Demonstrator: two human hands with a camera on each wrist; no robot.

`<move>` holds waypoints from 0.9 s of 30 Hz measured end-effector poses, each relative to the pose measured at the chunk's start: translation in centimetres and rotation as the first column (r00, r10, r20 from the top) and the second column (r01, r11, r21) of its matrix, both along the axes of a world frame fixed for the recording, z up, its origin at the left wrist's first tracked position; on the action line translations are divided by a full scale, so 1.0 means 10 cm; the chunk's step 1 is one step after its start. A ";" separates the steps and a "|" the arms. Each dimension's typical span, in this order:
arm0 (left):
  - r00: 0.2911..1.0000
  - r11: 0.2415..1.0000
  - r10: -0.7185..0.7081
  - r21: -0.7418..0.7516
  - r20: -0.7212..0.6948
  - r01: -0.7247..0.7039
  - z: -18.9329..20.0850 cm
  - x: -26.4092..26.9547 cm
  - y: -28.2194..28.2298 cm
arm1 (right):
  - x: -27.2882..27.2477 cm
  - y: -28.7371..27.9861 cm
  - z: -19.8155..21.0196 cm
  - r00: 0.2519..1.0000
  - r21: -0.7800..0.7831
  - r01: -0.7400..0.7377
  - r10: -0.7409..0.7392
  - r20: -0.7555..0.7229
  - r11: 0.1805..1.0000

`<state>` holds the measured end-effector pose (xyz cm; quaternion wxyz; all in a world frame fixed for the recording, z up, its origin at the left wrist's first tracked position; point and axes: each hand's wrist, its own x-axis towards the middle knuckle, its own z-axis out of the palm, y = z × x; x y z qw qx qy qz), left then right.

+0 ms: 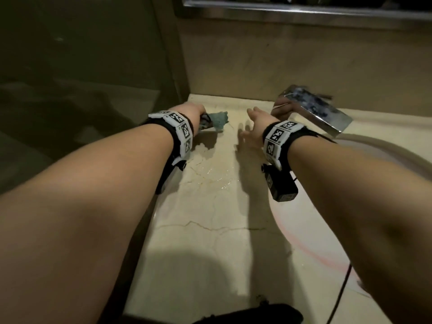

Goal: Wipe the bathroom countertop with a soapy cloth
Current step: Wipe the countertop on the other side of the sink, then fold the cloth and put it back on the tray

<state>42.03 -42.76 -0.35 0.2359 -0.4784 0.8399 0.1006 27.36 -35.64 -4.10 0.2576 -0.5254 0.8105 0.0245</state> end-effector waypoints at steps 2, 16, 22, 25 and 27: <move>0.994 1.000 -0.009 -0.024 -0.113 0.006 0.09 -0.02 0.07 | -0.04 0.07 0.11 0.998 -0.023 0.047 -0.046 0.038 0.999; 0.915 1.000 0.010 0.030 -0.402 0.002 0.20 -0.28 0.66 | -0.22 0.69 0.42 0.991 -0.155 0.096 -0.080 0.109 0.983; 0.856 0.980 0.124 0.196 -0.503 -0.026 0.27 -0.53 0.91 | -0.39 0.94 0.52 0.964 -0.116 0.198 -0.172 0.205 0.973; 0.855 0.983 0.074 0.184 -0.513 0.026 0.32 -0.64 1.00 | -0.46 1.06 0.56 0.922 -0.123 0.293 -0.247 0.298 0.948; 0.881 0.985 -0.024 0.141 -0.472 0.103 0.36 -0.67 1.06 | -0.50 1.12 0.58 0.911 -0.127 0.326 -0.275 0.307 0.937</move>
